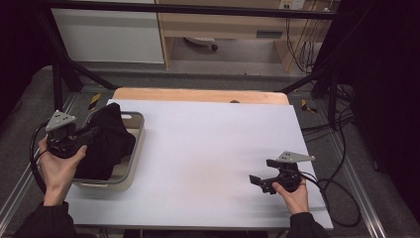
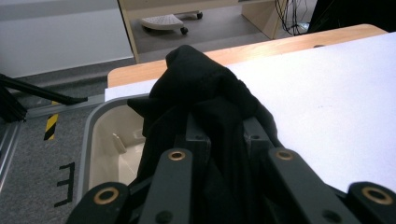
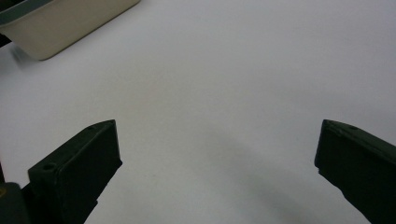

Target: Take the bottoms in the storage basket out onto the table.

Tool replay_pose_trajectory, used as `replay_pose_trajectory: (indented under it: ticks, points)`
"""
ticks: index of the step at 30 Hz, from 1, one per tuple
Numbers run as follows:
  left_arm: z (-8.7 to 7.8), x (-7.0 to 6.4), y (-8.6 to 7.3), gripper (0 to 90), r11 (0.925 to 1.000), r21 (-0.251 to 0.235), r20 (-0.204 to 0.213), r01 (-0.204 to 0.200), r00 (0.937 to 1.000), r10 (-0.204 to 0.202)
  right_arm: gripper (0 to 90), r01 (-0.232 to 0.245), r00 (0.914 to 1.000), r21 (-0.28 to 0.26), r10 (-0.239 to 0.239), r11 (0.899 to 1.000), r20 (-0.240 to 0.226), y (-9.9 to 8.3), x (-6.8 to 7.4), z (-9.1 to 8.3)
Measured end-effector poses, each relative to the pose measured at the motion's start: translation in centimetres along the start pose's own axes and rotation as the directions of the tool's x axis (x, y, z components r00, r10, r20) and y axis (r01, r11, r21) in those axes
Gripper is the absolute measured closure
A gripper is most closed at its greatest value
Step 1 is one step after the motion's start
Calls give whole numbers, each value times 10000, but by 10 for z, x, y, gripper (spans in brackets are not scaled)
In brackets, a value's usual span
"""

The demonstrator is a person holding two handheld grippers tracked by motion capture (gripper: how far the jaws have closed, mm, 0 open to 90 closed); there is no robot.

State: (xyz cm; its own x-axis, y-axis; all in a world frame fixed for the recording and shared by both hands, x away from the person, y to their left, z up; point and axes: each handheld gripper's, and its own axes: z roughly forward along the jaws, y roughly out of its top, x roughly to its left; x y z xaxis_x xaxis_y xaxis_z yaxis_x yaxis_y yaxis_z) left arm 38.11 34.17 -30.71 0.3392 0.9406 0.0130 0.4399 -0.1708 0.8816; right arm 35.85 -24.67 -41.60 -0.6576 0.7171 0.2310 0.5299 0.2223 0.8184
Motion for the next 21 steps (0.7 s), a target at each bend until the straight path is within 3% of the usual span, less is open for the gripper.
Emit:
replay_pose_trajectory:
  ticks: [21]
  points:
    - [-14, -2, 6, 776, 9973, -730, -103, 36, 9999, -43, 6, -8, 10000, -19, 8, 10000, 0, 0, 0, 0]
